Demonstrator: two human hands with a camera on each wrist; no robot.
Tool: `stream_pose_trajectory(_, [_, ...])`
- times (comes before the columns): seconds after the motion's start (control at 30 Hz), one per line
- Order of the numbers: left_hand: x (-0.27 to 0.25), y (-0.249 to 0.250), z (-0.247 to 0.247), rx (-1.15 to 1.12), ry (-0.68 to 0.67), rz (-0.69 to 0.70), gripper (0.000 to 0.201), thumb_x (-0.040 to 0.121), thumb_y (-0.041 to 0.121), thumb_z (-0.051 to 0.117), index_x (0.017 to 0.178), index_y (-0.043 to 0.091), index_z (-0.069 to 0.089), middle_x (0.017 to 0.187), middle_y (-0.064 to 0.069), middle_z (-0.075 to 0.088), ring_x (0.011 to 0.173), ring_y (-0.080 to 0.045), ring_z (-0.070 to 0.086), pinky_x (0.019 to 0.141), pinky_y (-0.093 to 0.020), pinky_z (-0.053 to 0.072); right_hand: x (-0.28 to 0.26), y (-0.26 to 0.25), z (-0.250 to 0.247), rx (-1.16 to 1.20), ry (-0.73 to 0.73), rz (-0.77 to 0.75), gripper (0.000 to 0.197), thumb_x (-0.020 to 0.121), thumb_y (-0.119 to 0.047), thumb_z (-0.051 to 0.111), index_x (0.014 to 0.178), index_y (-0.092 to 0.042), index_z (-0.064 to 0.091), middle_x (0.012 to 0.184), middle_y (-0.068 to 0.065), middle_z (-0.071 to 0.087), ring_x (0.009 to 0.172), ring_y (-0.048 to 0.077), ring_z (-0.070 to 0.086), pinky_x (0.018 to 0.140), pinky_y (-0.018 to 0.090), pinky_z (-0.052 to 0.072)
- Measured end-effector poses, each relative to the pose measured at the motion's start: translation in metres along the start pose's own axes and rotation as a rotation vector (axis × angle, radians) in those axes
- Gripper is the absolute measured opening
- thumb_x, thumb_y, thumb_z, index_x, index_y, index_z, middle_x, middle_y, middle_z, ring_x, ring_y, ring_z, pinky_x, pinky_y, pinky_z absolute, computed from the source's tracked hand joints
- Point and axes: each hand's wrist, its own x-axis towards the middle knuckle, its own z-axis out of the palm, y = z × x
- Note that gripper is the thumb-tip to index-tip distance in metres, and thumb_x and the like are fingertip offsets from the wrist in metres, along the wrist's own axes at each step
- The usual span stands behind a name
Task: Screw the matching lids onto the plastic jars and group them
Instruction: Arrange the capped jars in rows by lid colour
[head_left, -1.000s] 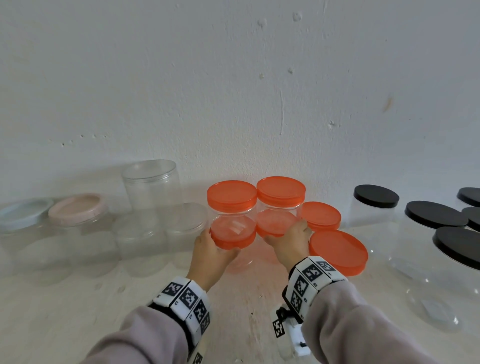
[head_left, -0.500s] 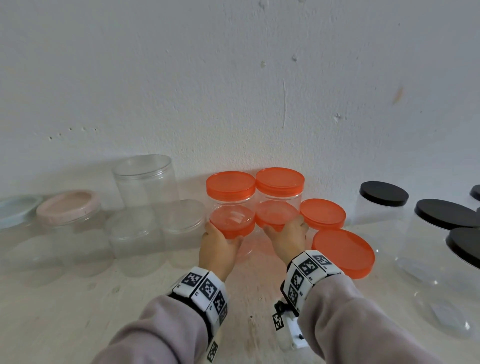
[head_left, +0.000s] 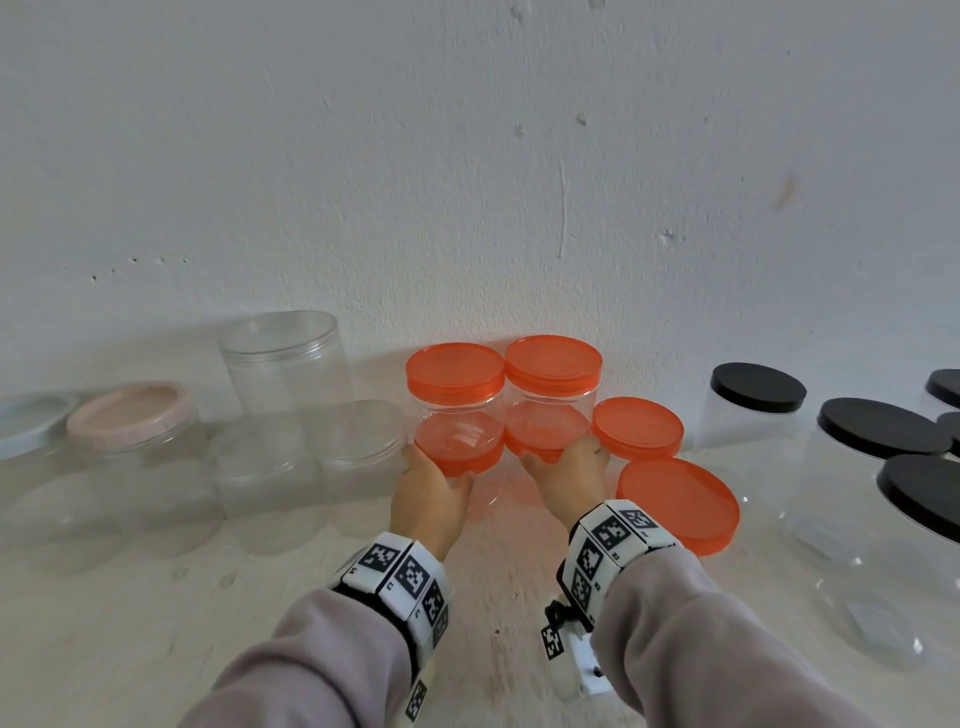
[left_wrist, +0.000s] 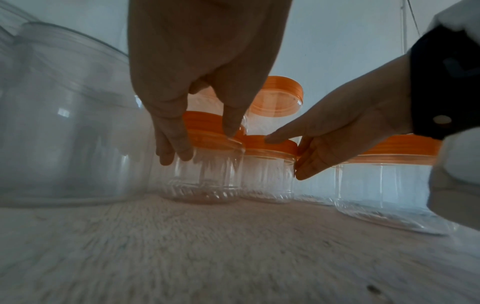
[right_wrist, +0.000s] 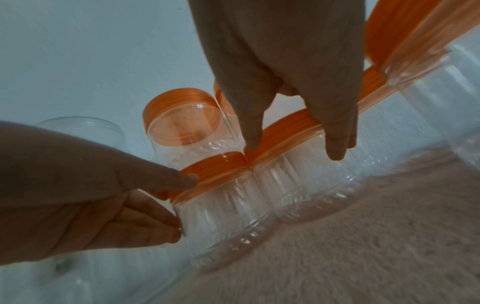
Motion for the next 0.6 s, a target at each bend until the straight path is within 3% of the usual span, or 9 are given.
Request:
stream_pose_trajectory(0.13, [-0.004, -0.006, -0.008, -0.044, -0.045, 0.053, 0.064, 0.091, 0.024, 0.062, 0.139, 0.002, 0.025, 0.131, -0.015, 0.054, 0.117, -0.03, 0.054, 0.09, -0.033, 0.044, -0.017, 0.001, -0.004, 0.022, -0.028, -0.048, 0.077, 0.087, -0.029, 0.07, 0.138, 0.005, 0.022, 0.14, 0.021, 0.03, 0.127, 0.03, 0.036, 0.101, 0.032, 0.033])
stream_pose_trajectory(0.3, [-0.013, -0.009, -0.019, -0.067, -0.053, 0.116, 0.068, 0.088, 0.023, 0.065, 0.141, 0.007, 0.027, 0.121, -0.017, 0.056, 0.11, -0.03, 0.055, 0.082, -0.029, 0.04, -0.043, 0.005, -0.018, 0.046, -0.031, -0.234, 0.07, 0.089, -0.023, 0.066, 0.142, -0.004, 0.024, 0.141, 0.012, 0.028, 0.126, 0.025, 0.036, 0.098, 0.027, 0.032])
stream_pose_trajectory(0.43, [-0.029, -0.005, -0.022, -0.081, -0.093, 0.219, 0.055, 0.087, 0.02, 0.066, 0.133, 0.012, 0.038, 0.116, -0.004, 0.053, 0.107, -0.02, 0.052, 0.083, -0.026, 0.037, -0.063, 0.01, -0.042, 0.026, 0.009, -0.404, 0.061, 0.09, -0.022, 0.063, 0.142, -0.015, 0.033, 0.131, -0.001, 0.034, 0.121, 0.017, 0.038, 0.093, 0.023, 0.029])
stream_pose_trajectory(0.6, [-0.053, 0.009, -0.02, -0.084, -0.152, 0.359, 0.054, 0.087, 0.024, 0.067, 0.134, 0.014, 0.042, 0.122, 0.0, 0.05, 0.111, -0.015, 0.05, 0.092, -0.026, 0.039, -0.073, 0.018, -0.079, -0.037, 0.11, -0.474, 0.054, 0.092, -0.026, 0.062, 0.139, -0.012, 0.04, 0.136, 0.002, 0.041, 0.124, 0.015, 0.04, 0.093, 0.015, 0.026])
